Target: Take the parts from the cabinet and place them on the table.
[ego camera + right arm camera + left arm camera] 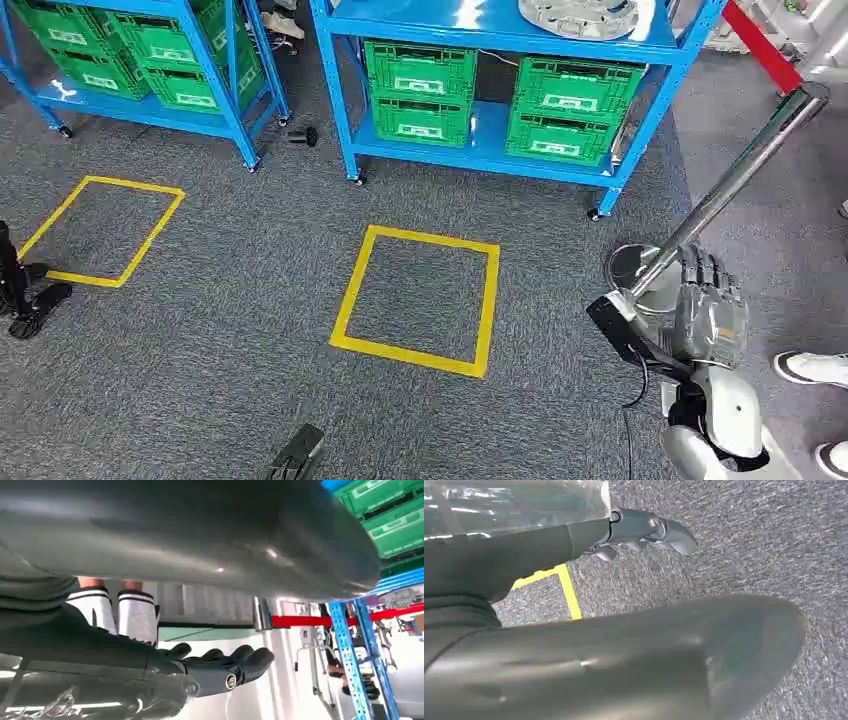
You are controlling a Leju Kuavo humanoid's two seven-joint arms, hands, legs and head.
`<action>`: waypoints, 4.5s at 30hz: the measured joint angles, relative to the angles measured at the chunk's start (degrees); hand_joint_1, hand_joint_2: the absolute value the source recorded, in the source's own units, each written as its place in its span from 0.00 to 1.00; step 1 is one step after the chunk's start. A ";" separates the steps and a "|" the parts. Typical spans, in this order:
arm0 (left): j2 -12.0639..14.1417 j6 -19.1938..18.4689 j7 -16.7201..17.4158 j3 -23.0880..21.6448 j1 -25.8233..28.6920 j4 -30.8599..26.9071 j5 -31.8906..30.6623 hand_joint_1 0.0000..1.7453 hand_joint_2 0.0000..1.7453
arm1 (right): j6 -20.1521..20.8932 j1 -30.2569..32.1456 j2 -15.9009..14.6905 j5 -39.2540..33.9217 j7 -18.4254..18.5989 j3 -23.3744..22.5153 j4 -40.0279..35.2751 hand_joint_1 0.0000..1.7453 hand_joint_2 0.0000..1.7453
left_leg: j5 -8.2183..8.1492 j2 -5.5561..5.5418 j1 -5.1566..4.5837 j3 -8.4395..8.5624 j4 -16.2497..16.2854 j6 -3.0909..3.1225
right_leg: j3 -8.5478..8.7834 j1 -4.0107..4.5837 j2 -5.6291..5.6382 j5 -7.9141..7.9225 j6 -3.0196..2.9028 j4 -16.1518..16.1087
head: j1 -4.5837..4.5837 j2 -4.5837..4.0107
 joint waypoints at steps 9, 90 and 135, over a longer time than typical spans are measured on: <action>0.00 -0.48 0.24 0.00 0.00 0.00 0.26 0.00 0.00 | 0.79 0.10 0.61 0.00 -0.02 0.63 0.00 0.00 0.00 | 0.00 0.00 -0.07 0.00 0.04 0.00 | -0.01 -0.07 -0.01 0.01 0.01 -0.02 | -0.02 -0.02; 0.35 -0.46 -0.11 -0.20 0.01 -0.02 1.03 0.00 0.00 | 1.42 1.00 1.49 0.79 -0.39 1.90 0.72 0.00 0.00 | 1.44 -0.50 0.45 -3.56 1.25 1.64 | -10.38 -0.48 0.28 -5.51 1.44 15.62 | -0.11 -0.02; 0.68 0.02 -0.85 -0.46 0.86 0.07 1.81 0.00 0.00 | 3.32 2.77 3.26 3.06 0.98 2.05 -1.99 0.00 0.00 | -6.17 -0.52 0.43 -4.54 10.90 -1.34 | -4.02 -0.50 0.34 3.03 -1.80 0.77 | -0.24 -0.02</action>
